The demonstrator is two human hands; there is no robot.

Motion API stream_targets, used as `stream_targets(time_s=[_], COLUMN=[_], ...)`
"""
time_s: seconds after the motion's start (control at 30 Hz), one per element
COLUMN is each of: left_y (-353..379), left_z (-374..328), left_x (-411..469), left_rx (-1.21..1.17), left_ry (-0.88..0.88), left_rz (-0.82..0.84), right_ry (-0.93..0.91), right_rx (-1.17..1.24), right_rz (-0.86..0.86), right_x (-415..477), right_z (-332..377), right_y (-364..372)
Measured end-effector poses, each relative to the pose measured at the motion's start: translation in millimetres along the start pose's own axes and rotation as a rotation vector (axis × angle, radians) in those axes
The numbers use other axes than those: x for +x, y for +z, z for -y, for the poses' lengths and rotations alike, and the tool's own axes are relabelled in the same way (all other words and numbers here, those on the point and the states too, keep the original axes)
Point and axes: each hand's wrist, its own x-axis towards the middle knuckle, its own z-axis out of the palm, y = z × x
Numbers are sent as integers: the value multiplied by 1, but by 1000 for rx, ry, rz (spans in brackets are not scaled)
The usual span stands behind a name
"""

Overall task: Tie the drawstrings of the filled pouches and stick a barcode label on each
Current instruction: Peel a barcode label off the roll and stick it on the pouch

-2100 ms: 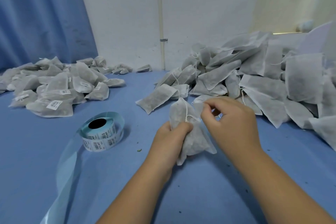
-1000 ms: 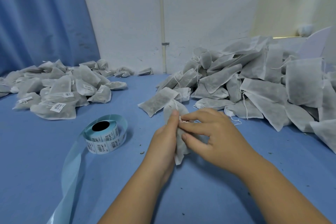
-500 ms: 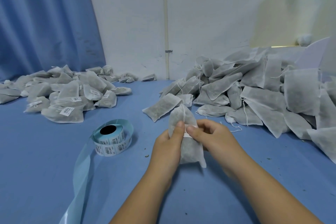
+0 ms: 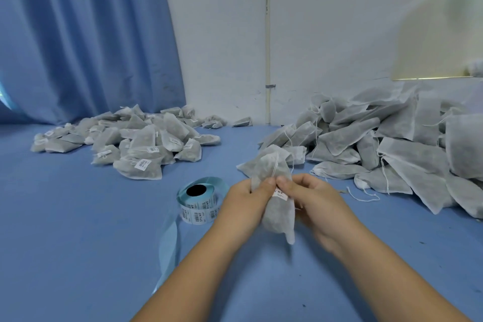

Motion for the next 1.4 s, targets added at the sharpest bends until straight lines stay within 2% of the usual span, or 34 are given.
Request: stream_targets(time_s=[0.17,0.27,0.37,0.67,0.77,0.87,0.97,1.13,1.3,1.4], left_y=[-28,-39,-44,-71,-94,-119,-145,-184,-229,-263], left_z=[-7,-7,-7,-2,3,7,10,10,25,16], left_x=[-7,-8,-9,3,9,10,12,17,52,91], left_rx=[-10,-94,-178,-152,-151,-244,-328,-105,-143,-382], left_ry=[-15,-40,-68,-114,-99,-65,-58,-160,-194,-138], left_rz=[140,146,61,-244,-191,-88,-96,-87,-280,-385], right_ry=[-23,-74,-66,-30,-10,29,60,63,60,49], right_rx=[-13,-73,-125,-112,-129,-35,14,-104,-170,-176], right_rz=[-73,-61,24,238,235,219,225,225,161,161], right_x=[6,7,8,20,28,42,58,84,108,116], right_z=[3,4,4,-1,-4,-6,-6,-12,-17,-20], right_y=[17,27,36,74,92,107,126,160,175,177])
